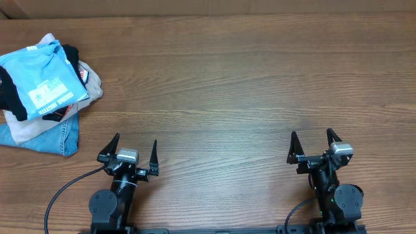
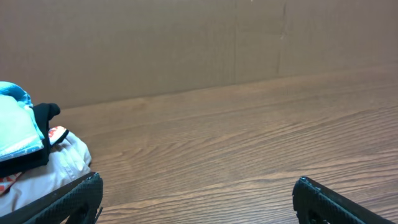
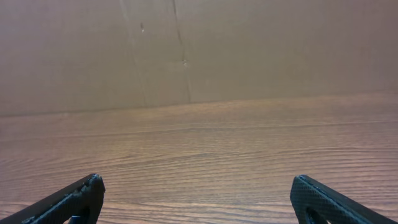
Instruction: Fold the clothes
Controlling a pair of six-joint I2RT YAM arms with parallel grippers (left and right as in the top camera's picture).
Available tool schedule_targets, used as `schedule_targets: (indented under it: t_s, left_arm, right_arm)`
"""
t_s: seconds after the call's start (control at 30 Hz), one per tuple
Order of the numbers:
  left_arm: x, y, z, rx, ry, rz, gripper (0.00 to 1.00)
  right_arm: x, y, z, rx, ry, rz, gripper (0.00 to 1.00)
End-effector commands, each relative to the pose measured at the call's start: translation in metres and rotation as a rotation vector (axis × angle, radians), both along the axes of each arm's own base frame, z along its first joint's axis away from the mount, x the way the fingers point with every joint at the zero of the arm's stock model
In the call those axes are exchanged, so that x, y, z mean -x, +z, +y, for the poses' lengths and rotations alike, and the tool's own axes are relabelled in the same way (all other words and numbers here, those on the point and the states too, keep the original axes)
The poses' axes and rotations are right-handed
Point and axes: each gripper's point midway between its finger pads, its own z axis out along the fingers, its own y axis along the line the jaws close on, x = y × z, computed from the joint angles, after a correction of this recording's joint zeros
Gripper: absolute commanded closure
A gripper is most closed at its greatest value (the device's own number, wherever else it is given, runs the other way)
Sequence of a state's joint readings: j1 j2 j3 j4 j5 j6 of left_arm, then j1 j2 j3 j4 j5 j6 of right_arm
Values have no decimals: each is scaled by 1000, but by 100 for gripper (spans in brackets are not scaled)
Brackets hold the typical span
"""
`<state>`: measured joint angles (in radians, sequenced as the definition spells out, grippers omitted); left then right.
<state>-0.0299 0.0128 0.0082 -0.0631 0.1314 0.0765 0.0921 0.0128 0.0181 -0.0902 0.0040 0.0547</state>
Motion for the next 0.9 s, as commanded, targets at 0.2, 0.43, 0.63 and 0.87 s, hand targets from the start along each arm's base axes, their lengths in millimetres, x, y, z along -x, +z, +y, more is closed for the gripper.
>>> schedule_targets:
  t_s: [0.2, 0.43, 0.63, 0.87]
  left_arm:
    - [0, 0, 0, -16, -3, -9, 0]
    - [0, 0, 1, -16, -2, -9, 0]
    - [0, 0, 1, -16, -2, -8, 0]
    - [0, 0, 4, -16, 12, -9, 0]
  right_arm:
    - [0, -1, -1, 2, -1, -6, 0]
    - [0, -1, 0, 2, -1, -6, 0]
    - [0, -1, 0, 2, -1, -6, 0]
    - [0, -1, 0, 2, -1, -6, 0]
